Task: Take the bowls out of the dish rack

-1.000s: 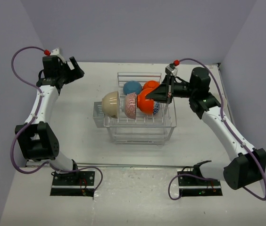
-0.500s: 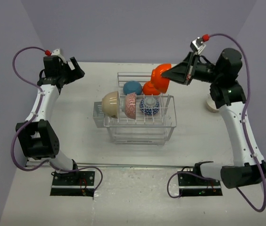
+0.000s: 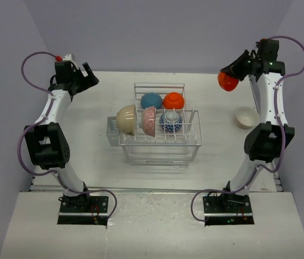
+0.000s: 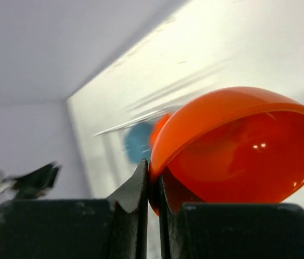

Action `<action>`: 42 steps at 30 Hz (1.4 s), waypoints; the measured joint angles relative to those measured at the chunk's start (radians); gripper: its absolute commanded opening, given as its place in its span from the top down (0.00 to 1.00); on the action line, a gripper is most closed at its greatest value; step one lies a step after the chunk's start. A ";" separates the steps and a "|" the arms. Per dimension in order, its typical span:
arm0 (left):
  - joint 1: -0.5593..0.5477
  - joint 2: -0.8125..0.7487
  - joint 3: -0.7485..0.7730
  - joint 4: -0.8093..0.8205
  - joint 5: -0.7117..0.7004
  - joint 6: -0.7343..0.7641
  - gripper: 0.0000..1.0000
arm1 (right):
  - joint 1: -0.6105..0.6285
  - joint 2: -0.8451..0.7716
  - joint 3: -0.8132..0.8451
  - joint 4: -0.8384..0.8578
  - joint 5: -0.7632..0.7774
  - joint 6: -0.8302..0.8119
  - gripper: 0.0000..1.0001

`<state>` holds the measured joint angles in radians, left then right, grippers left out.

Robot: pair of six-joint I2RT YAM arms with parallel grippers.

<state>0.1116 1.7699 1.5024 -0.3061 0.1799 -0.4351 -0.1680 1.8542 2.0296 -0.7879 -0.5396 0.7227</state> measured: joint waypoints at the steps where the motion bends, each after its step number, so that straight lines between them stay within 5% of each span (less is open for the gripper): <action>1: 0.000 0.010 0.002 0.003 0.000 0.000 0.03 | -0.008 0.038 0.023 -0.032 0.066 -0.025 1.00; 8: 0.004 0.093 0.011 0.028 0.015 -0.004 0.03 | -0.016 0.192 0.116 -0.270 0.487 -0.164 1.00; 16: 0.006 0.169 0.022 0.045 0.039 -0.027 0.03 | -0.016 0.200 0.049 -0.322 0.744 -0.254 1.00; 42: 0.006 0.175 0.063 0.057 0.056 -0.044 0.03 | -0.022 0.350 -0.005 -0.269 0.799 -0.298 1.00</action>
<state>0.1173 1.9453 1.5658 -0.2489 0.2363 -0.4793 -0.1902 2.2044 2.0251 -1.0565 0.2596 0.4248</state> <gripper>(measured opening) 0.970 0.051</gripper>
